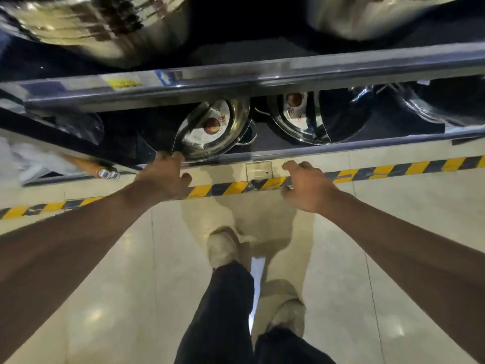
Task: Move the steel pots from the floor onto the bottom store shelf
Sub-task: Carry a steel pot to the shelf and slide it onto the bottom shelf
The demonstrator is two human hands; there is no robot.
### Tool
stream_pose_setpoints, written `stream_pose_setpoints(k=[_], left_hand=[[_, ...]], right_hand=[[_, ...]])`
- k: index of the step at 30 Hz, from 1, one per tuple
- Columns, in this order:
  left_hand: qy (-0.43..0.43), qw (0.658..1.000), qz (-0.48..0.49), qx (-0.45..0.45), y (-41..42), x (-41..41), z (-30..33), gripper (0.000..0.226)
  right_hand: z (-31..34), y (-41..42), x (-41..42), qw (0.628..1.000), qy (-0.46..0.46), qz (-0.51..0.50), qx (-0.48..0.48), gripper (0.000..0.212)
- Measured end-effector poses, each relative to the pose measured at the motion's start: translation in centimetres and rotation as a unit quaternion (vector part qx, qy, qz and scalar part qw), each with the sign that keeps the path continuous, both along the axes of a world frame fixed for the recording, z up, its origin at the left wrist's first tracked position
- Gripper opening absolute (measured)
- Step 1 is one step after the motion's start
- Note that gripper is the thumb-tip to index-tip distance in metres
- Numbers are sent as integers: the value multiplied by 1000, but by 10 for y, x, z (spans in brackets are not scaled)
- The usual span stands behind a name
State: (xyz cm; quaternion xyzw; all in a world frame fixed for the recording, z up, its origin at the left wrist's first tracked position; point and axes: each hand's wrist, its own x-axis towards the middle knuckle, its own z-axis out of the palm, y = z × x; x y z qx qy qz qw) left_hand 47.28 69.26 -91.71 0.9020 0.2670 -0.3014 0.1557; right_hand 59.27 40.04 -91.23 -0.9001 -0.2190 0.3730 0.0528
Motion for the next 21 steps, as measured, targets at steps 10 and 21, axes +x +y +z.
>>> stream_pose_setpoints(k=[10,21], left_hand=[[10,990,-89,106,94,29,-118,73],[-67,993,9,94,24,12,-125,54]], right_hand=[[-136,110,16,996,-49,13,74,96],[-111,173,91,992,10,-36,121,62]])
